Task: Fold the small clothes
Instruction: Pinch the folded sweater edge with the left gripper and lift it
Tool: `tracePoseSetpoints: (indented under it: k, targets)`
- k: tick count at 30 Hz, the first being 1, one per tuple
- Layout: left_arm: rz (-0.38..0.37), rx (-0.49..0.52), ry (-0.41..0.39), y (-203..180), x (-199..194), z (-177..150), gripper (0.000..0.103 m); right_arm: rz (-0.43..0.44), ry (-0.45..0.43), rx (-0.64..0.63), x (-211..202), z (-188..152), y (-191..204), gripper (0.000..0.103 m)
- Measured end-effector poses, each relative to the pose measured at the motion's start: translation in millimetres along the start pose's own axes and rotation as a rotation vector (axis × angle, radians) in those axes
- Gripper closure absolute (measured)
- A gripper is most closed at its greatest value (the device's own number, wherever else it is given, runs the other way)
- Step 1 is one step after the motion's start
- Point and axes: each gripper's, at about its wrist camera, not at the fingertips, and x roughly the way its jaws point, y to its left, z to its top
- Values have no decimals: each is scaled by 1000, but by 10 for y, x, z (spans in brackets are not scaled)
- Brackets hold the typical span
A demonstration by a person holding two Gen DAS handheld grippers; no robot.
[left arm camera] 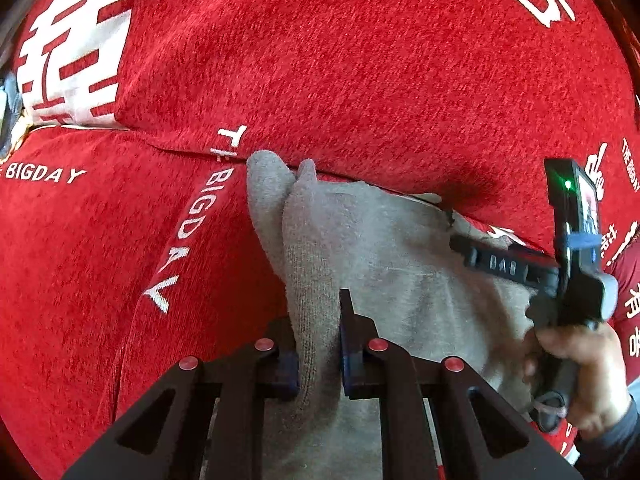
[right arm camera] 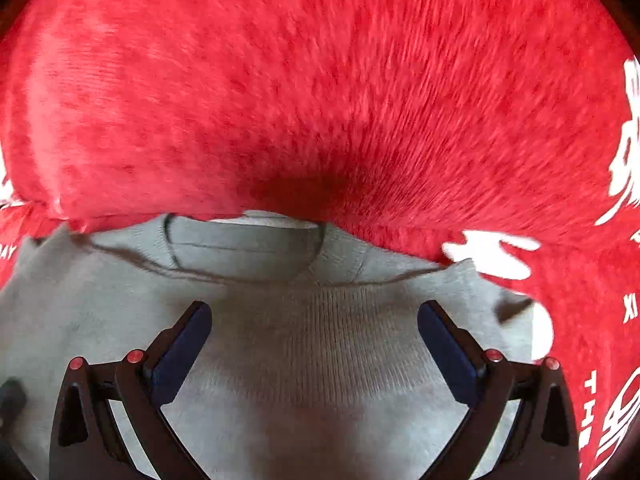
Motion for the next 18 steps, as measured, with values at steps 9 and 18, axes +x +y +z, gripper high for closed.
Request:
tracePoseSetpoints:
  k: [9,18]
  targets:
    - [8,-19,25,-5,3,39,88,-46,29,-101,-334,-854,77,0]
    - [9,-49,49,39,-1,50,88,-38,-113,-94,-640,-1422,91,1]
